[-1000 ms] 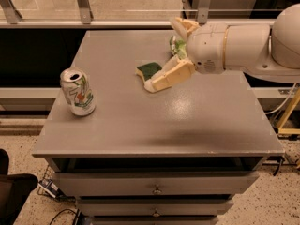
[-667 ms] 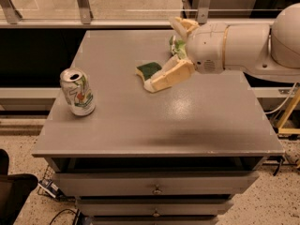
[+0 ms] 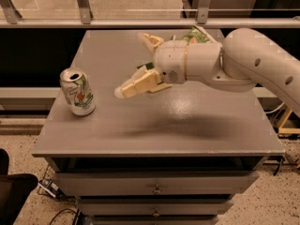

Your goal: Knock 7up can over

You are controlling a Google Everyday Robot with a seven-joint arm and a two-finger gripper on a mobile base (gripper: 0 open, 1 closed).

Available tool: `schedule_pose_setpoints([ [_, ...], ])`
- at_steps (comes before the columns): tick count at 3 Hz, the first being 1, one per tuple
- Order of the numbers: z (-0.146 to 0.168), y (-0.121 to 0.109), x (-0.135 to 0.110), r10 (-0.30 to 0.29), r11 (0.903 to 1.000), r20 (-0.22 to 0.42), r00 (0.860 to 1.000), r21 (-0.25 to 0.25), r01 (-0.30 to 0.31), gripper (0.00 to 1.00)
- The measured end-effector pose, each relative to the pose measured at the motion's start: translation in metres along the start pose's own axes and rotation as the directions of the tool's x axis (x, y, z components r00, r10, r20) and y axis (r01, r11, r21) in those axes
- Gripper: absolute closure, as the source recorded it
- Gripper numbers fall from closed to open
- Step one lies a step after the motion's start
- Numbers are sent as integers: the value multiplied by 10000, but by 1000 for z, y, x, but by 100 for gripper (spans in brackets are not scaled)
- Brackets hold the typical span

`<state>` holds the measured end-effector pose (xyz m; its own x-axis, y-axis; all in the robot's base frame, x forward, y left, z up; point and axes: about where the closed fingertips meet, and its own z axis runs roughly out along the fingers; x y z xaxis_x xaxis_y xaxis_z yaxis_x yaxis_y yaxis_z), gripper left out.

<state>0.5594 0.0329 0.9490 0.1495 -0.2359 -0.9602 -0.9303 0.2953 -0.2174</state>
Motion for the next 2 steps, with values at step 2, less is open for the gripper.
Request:
schedule_pose_setpoints([
  [2, 49, 13, 5, 574, 9965, 816, 9950, -649, -521, 0],
])
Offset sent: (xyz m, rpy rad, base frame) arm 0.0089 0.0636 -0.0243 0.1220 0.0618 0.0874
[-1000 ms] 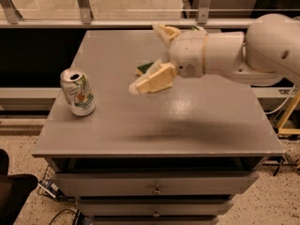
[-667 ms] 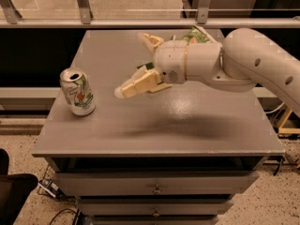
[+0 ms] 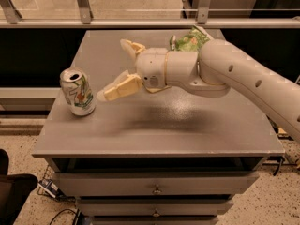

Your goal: Knock 7up can over

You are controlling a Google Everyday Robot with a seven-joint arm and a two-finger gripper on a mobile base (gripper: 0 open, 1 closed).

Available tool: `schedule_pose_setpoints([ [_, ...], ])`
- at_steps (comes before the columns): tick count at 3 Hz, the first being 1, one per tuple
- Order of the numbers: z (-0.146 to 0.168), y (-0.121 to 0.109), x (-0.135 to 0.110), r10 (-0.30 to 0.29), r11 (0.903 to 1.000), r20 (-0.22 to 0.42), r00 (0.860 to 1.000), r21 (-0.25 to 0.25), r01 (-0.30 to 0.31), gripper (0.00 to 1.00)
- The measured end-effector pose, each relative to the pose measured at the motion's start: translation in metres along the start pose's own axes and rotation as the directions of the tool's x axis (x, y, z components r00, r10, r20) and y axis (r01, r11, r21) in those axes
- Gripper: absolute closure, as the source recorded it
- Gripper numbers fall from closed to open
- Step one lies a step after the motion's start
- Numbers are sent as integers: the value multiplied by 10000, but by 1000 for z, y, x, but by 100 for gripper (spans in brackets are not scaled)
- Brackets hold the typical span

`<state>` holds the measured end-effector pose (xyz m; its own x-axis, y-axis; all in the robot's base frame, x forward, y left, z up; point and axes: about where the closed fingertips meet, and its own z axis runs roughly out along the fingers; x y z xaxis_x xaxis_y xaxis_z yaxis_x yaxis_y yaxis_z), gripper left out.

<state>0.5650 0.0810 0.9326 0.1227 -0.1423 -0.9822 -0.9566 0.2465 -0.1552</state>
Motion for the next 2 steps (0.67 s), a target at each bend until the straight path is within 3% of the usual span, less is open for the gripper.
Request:
schedule_pose_setpoints([
  [2, 33, 12, 19, 455, 9985, -139, 9989, -311, -459, 0],
])
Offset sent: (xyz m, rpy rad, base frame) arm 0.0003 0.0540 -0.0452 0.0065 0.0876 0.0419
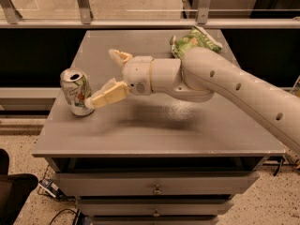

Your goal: Knock 7up can over

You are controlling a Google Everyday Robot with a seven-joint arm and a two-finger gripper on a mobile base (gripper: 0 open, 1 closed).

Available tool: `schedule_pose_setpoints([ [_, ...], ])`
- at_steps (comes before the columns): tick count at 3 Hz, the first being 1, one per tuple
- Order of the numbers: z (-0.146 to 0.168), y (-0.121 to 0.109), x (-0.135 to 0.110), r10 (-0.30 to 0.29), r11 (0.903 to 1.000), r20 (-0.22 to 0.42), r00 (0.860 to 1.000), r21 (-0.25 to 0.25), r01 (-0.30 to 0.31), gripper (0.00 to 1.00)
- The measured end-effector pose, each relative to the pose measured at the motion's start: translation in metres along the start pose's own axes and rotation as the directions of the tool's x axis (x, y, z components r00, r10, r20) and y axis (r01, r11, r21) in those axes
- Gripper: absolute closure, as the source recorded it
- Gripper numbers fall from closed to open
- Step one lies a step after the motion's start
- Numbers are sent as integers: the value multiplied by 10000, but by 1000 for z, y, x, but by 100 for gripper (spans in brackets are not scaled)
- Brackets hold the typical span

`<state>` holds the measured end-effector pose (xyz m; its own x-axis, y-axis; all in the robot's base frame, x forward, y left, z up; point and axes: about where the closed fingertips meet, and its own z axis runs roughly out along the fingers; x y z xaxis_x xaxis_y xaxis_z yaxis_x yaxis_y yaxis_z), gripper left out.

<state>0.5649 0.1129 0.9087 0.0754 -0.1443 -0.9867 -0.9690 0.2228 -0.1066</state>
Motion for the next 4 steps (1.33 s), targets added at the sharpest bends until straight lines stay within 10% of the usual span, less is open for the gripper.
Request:
schedule_pose_setpoints([
  [2, 33, 16, 12, 191, 9989, 273, 9994, -433, -179, 0],
  [4, 49, 27, 10, -9, 9978, 310, 9995, -660, 30, 42],
])
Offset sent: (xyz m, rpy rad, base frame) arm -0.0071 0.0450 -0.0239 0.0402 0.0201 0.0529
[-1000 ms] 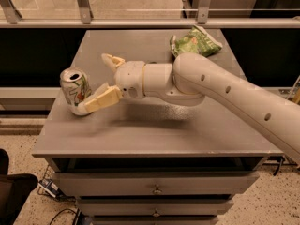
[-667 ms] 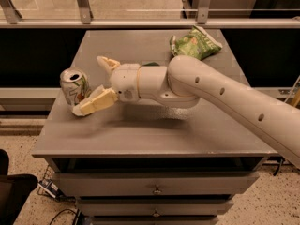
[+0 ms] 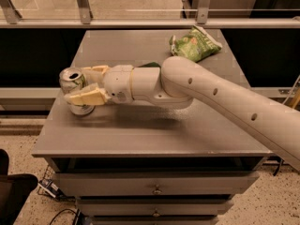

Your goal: Knock 7up can over

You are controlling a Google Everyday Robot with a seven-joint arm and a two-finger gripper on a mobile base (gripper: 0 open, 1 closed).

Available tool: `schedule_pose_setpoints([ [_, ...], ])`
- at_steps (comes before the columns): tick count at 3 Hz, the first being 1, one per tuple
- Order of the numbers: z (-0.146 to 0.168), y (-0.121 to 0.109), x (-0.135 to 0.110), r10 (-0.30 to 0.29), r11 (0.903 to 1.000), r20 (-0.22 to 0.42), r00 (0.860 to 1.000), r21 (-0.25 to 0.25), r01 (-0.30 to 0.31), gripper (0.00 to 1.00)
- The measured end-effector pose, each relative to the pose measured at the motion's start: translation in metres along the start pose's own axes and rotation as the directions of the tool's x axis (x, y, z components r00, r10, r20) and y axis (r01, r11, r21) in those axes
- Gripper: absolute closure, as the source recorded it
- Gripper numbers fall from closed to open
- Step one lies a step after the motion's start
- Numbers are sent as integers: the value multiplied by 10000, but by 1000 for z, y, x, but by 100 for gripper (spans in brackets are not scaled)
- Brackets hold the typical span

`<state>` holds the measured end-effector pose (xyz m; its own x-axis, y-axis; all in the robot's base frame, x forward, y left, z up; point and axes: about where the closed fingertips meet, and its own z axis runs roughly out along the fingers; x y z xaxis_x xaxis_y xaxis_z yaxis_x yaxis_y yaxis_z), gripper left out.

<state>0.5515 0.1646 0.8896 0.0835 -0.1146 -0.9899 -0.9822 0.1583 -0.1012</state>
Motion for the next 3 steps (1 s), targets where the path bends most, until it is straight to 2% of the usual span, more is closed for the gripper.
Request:
schedule_pose_setpoints([
  [2, 11, 4, 0, -24, 9997, 116, 9999, -230, 27, 87],
  [3, 13, 6, -1, -35, 9996, 124, 9999, -276, 39, 100],
])
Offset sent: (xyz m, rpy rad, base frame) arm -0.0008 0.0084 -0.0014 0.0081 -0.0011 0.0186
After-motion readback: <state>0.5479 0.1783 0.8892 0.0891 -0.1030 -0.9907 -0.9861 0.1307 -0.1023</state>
